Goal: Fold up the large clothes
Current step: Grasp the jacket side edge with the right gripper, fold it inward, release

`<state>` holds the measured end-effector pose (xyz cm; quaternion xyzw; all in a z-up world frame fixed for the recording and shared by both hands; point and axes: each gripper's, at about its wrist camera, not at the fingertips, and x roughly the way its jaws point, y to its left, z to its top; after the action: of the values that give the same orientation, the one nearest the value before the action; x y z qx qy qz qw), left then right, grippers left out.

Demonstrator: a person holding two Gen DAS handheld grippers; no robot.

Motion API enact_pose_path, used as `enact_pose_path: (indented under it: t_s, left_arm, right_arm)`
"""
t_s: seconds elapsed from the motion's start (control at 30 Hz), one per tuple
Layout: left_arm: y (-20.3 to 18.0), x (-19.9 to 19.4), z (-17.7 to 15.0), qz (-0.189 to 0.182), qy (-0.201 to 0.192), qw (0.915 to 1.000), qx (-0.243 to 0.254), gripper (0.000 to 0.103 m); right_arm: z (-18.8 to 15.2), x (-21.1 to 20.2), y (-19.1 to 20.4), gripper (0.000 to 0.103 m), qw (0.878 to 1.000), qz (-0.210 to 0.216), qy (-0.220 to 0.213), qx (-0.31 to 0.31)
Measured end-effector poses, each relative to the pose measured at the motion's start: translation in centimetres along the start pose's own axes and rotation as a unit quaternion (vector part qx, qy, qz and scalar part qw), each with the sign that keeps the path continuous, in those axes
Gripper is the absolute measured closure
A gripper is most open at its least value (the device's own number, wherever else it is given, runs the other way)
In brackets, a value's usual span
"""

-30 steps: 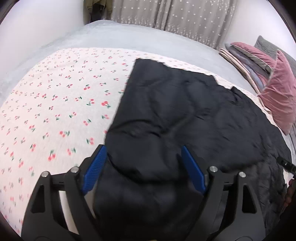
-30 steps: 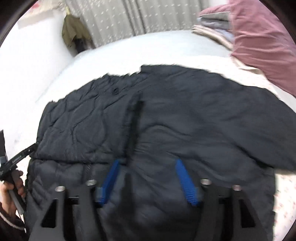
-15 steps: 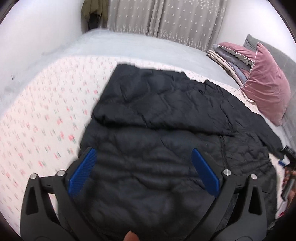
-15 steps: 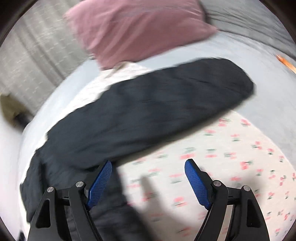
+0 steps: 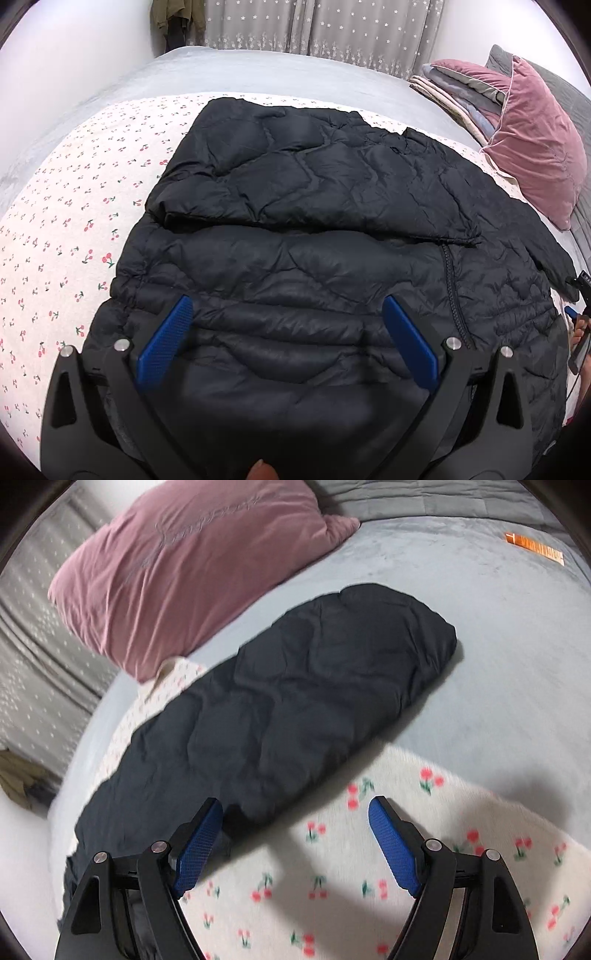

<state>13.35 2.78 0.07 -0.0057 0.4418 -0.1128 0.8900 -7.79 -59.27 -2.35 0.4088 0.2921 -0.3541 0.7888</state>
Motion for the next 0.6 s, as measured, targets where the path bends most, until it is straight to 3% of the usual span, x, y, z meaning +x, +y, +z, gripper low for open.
enact_pose_path:
  t_s: [0.1,0.2,0.33,0.43,0.6]
  left_arm:
    - [-0.1,0.3,0.1,0.008,0.002,1.0000,-0.003,0.001]
    - [-0.1,0.6,0.2,0.012,0.006,0.9999,-0.007,0.001]
    - [0.0,0.6,0.1,0.008,0.007,0.9999,-0.010,0.001]
    - [0.2,0.2,0.2,0.006,0.002,0.9999,-0.014,0.001]
    - [0.5,-0.6,0.3,0.013,-0.006,0.9996,-0.024,0.001]
  right_arm:
    - [0.5,0.6,0.4,0.027,1.000,-0.007,-0.016,-0.017]
    - [0.6,0.5,0.5,0.055,0.999,-0.026,-0.028,-0.037]
    - [0.9,0.4,-0.4,0.089,0.999,0.001,-0.027,-0.024]
    - [1.2,-0.8,-1.1,0.096,0.999,0.026,-0.035,-0.016]
    - [1.3,-3.2,0.9,0.098,0.996,0.033,-0.073,-0.047]
